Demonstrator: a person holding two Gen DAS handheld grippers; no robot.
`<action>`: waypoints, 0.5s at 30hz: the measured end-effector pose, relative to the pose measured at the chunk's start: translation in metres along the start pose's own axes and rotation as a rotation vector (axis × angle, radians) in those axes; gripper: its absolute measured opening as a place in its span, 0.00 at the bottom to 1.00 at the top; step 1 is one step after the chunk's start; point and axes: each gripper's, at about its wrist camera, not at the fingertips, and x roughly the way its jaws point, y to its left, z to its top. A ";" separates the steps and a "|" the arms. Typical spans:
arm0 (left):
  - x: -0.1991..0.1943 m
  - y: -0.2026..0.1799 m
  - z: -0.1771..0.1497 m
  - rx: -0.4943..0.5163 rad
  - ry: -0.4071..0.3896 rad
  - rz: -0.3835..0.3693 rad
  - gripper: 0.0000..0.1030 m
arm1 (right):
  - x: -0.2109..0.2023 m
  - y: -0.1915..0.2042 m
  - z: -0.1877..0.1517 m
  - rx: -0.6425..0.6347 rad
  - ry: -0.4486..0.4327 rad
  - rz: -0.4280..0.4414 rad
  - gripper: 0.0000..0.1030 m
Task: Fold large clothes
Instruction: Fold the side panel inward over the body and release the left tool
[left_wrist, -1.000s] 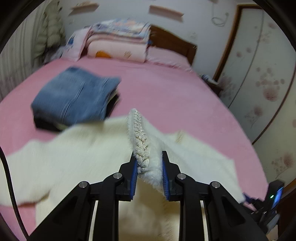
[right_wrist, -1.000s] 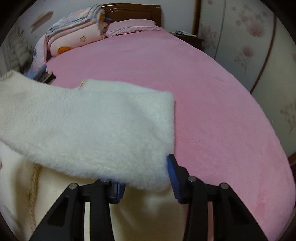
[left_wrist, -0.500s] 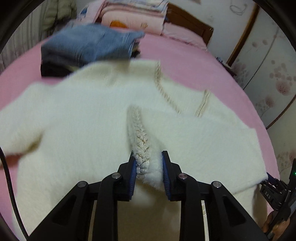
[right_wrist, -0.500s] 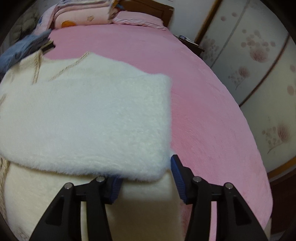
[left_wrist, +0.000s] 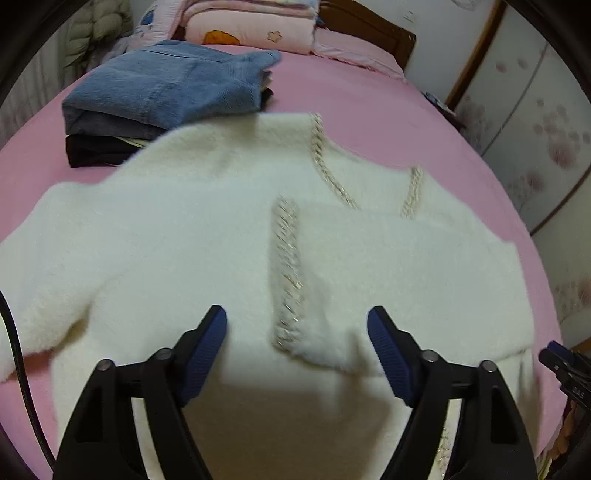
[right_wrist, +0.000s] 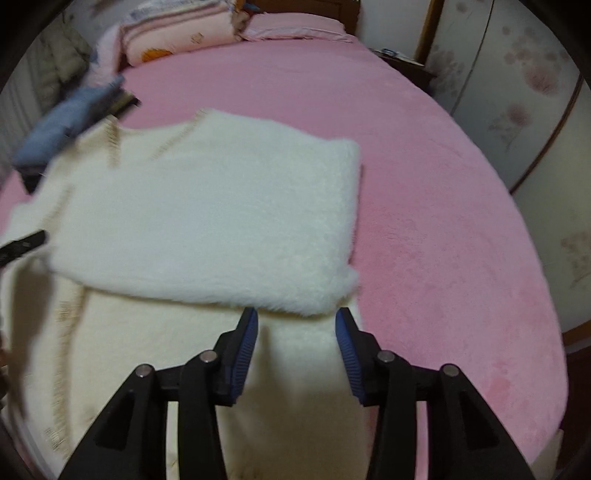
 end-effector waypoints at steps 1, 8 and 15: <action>0.001 0.006 0.006 -0.017 0.000 -0.001 0.76 | -0.008 -0.005 0.003 0.009 -0.019 0.019 0.54; 0.049 0.001 0.038 -0.002 0.095 -0.012 0.48 | 0.020 -0.048 0.067 0.146 -0.039 0.003 0.64; 0.080 -0.035 0.052 0.129 0.095 0.114 0.16 | 0.099 -0.060 0.111 0.202 0.046 -0.048 0.63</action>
